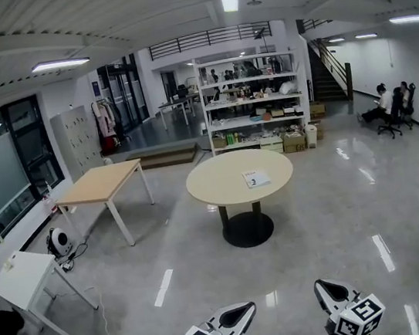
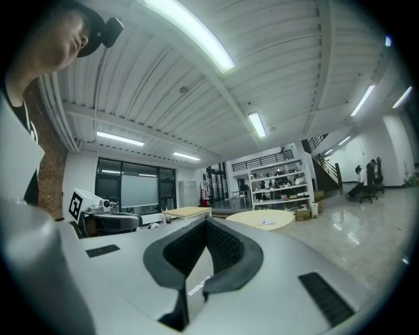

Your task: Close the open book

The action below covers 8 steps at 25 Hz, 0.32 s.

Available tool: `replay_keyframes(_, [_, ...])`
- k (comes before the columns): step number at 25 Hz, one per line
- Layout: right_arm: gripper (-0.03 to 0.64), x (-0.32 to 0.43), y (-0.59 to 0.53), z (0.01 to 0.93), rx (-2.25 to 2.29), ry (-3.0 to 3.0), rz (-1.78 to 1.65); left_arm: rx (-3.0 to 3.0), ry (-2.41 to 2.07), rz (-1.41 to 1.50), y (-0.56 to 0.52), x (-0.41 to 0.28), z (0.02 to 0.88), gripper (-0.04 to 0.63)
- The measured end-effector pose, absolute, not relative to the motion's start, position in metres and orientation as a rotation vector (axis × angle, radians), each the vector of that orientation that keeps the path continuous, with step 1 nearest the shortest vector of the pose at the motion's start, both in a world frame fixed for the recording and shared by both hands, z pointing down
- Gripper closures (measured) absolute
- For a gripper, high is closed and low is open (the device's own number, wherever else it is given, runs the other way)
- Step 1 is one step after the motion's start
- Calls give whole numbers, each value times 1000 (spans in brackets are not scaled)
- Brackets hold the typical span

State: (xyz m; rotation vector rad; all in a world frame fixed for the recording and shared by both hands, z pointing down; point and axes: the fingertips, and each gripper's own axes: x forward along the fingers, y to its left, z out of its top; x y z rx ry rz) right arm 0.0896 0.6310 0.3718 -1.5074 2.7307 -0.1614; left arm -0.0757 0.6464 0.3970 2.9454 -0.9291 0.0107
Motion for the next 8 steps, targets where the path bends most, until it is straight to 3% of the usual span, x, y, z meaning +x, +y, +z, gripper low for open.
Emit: replay_keyframes(8, [618, 103, 626, 376, -1500, 2733, -160, 2897, -933, -19, 645, -60, 394, 597])
